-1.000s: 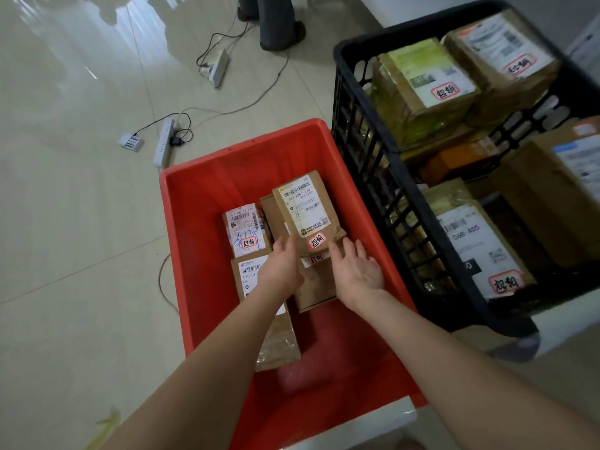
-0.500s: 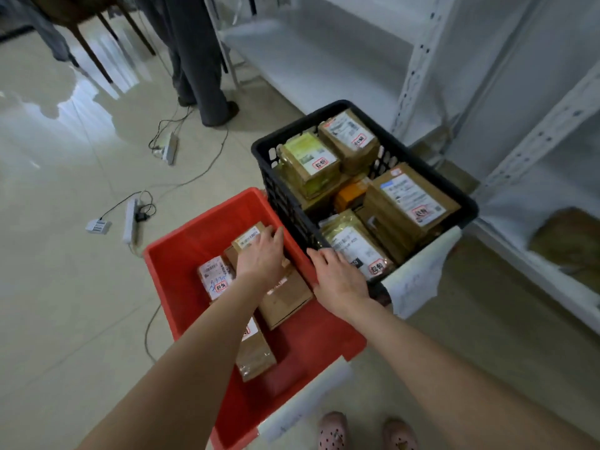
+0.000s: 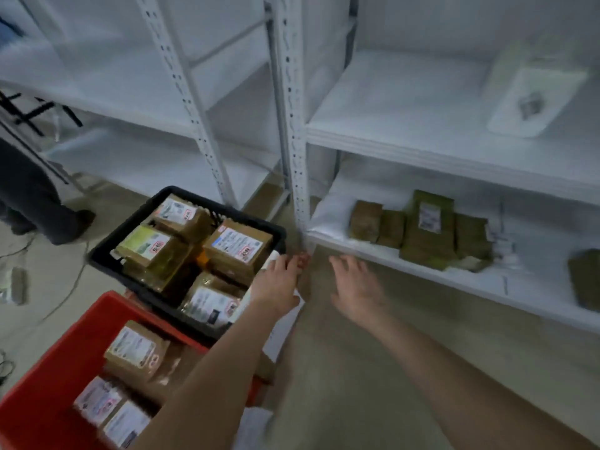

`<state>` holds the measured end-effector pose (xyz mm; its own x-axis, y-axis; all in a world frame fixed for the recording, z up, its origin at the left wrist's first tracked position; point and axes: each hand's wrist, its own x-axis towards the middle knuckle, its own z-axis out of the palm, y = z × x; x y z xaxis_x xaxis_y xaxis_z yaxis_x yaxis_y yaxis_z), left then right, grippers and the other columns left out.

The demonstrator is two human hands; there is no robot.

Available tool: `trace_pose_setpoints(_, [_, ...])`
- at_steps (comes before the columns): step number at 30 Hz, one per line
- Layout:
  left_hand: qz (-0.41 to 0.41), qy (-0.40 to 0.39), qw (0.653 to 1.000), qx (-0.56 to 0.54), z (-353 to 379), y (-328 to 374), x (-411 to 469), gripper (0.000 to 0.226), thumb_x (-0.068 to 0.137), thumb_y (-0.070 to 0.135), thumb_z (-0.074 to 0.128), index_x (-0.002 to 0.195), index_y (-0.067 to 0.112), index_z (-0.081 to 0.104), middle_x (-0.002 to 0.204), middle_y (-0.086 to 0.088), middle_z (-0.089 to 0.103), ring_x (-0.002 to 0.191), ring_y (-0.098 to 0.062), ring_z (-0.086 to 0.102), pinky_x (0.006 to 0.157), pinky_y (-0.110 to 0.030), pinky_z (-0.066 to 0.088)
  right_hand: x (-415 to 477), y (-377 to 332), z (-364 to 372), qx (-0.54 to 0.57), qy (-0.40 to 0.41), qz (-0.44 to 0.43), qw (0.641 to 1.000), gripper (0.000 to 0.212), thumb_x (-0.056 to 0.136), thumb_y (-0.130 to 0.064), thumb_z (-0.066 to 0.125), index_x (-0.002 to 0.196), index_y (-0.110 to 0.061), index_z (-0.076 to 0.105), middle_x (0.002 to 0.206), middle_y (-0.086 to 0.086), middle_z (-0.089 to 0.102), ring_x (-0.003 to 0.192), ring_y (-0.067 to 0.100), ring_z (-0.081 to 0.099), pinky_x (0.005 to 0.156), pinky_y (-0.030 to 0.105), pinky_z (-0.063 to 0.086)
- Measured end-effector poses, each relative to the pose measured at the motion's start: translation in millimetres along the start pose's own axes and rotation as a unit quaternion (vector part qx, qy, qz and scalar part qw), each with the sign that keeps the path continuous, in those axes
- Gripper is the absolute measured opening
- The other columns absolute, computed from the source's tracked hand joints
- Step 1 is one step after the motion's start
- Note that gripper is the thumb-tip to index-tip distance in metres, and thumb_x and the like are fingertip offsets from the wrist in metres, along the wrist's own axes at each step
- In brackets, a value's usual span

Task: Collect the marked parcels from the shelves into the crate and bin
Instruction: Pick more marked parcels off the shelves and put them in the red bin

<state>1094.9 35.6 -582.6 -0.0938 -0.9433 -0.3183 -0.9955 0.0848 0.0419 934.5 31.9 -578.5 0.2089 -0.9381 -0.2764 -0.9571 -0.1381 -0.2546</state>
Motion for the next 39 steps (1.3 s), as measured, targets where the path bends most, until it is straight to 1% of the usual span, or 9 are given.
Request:
trace_pose_setpoints(2, [0.033,0.003,0.999,-0.001,0.7,50.4,10.9,0.080,0.086,0.031,0.063,0.150,0.017,0.017,0.150,-0.007,0.026,0.137,-0.026,0.031,0.103,-0.039,0.039,-17.2,47.9,-10.3,0.010,0.008,0.032,0.999,0.073,0.088,-0.022,0.062,0.149,-0.020,0.021,0.150,0.008,0.026,0.134,0.029,0.032,0.108,0.040,0.035])
trace_pose_setpoints(5, [0.073,-0.005,0.997,0.030,-1.0,131.9,21.1,0.081,0.083,0.034,0.065,0.148,0.015,0.019,0.145,-0.007,0.030,0.133,-0.026,0.034,0.098,-0.038,0.044,-44.1,121.3,-21.5,0.031,0.015,0.077,0.996,0.071,0.088,-0.016,0.060,0.148,-0.020,0.021,0.150,0.007,0.024,0.135,0.027,0.030,0.108,0.039,0.033])
trace_pose_setpoints(9, [0.126,-0.019,0.991,0.050,-3.8,242.5,28.5,0.087,0.086,0.038,0.064,0.151,0.015,0.009,0.152,-0.008,0.021,0.137,-0.027,0.029,0.103,-0.040,0.041,-78.8,219.4,-33.8,0.054,0.019,0.132,0.990,0.069,0.091,-0.024,0.058,0.149,-0.020,0.021,0.151,0.007,0.021,0.137,0.027,0.024,0.109,0.038,0.031])
trace_pose_setpoints(12, [0.160,-0.023,0.985,0.052,-1.4,321.4,34.9,0.088,0.086,0.036,0.065,0.151,0.017,0.010,0.155,-0.008,0.017,0.140,-0.027,0.027,0.106,-0.042,0.038,-103.3,289.5,-40.2,0.082,0.035,0.168,0.982,0.068,0.091,-0.021,0.056,0.150,-0.020,0.021,0.154,0.006,0.018,0.140,0.026,0.019,0.110,0.039,0.029])
trace_pose_setpoints(15, [0.189,-0.032,0.979,0.070,0.5,392.4,40.5,0.086,0.087,0.036,0.064,0.152,0.017,0.010,0.154,-0.007,0.020,0.141,-0.027,0.026,0.103,-0.041,0.039,-125.5,353.8,-43.7,0.090,0.055,0.204,0.973,0.068,0.090,-0.019,0.055,0.149,-0.020,0.021,0.153,0.006,0.020,0.139,0.026,0.020,0.109,0.038,0.031])
trace_pose_setpoints(19, [0.230,-0.041,0.969,0.086,10.1,461.3,54.4,0.087,0.087,0.037,0.063,0.152,0.016,0.008,0.154,-0.008,0.019,0.140,-0.028,0.027,0.105,-0.040,0.036,-140.7,419.9,-44.0,0.077,0.068,0.250,0.963,0.064,0.090,-0.019,0.052,0.148,-0.020,0.024,0.150,0.008,0.026,0.136,0.028,0.027,0.109,0.039,0.031])
trace_pose_setpoints(28, [0.282,-0.062,0.952,0.100,48.2,548.5,119.8,0.085,0.087,0.038,0.062,0.151,0.015,0.010,0.156,-0.008,0.017,0.140,-0.026,0.025,0.104,-0.038,0.036,-118.5,520.0,-27.3,0.101,0.051,0.312,0.943,0.065,0.091,-0.021,0.055,0.147,-0.022,0.022,0.150,0.005,0.026,0.137,0.025,0.028,0.109,0.036,0.031])
trace_pose_setpoints(34, [0.296,-0.077,0.945,0.117,89.6,571.5,192.2,0.083,0.089,0.042,0.058,0.151,0.015,0.010,0.156,-0.007,0.016,0.139,-0.025,0.028,0.103,-0.037,0.037,-57.6,576.8,-2.0,0.120,0.038,0.331,0.935,0.068,0.090,-0.019,0.055,0.148,-0.020,0.020,0.150,0.007,0.026,0.136,0.026,0.028,0.106,0.037,0.036])
trace_pose_setpoints(39, [0.282,-0.072,0.950,0.115,122.1,581.6,240.6,0.079,0.090,0.040,0.057,0.150,0.014,0.013,0.156,-0.007,0.016,0.137,-0.027,0.034,0.100,-0.036,0.040,-10.4,612.3,26.3,0.125,0.032,0.322,0.938,0.068,0.091,-0.022,0.057,0.148,-0.019,0.020,0.149,0.008,0.027,0.134,0.027,0.031,0.106,0.038,0.037])
